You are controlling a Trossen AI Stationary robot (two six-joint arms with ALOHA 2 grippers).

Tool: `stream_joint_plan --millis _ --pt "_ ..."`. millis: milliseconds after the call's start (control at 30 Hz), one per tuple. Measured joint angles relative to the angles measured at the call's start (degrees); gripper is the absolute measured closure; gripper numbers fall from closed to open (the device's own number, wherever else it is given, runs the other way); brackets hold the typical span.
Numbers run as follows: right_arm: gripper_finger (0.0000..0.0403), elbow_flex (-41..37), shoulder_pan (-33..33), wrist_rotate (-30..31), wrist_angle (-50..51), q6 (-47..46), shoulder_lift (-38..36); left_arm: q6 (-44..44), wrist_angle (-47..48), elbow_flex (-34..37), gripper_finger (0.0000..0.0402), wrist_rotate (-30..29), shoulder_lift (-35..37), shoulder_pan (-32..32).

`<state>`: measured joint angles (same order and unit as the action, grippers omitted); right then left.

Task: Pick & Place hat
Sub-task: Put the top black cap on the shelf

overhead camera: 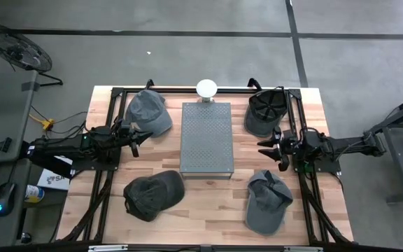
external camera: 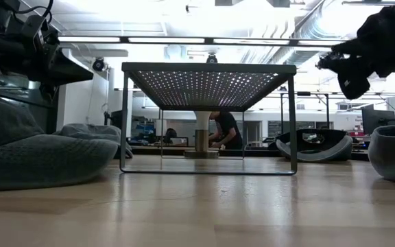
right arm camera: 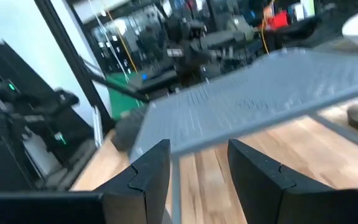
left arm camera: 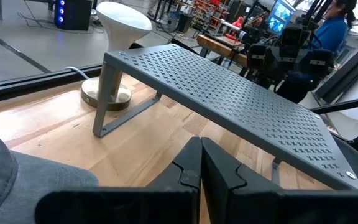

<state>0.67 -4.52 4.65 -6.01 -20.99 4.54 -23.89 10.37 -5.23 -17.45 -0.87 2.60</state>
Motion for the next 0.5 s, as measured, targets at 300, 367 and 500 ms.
stream_joint_plan --millis 300,367,500 --pt "0.0249 0.02 0.5 9.02 -7.28 -18.46 0.0 -0.01 0.0 0.0 0.04 -0.03 -0.01 0.01" --pt "0.0249 0.27 1.23 8.65 -8.46 -20.04 0.0 0.01 -0.02 0.0 0.04 -0.05 -0.01 0.01" --pt "0.0249 4.64 3.25 8.48 -4.54 -18.24 0.06 0.0 0.0 0.0 0.04 -0.07 0.01 -0.01"
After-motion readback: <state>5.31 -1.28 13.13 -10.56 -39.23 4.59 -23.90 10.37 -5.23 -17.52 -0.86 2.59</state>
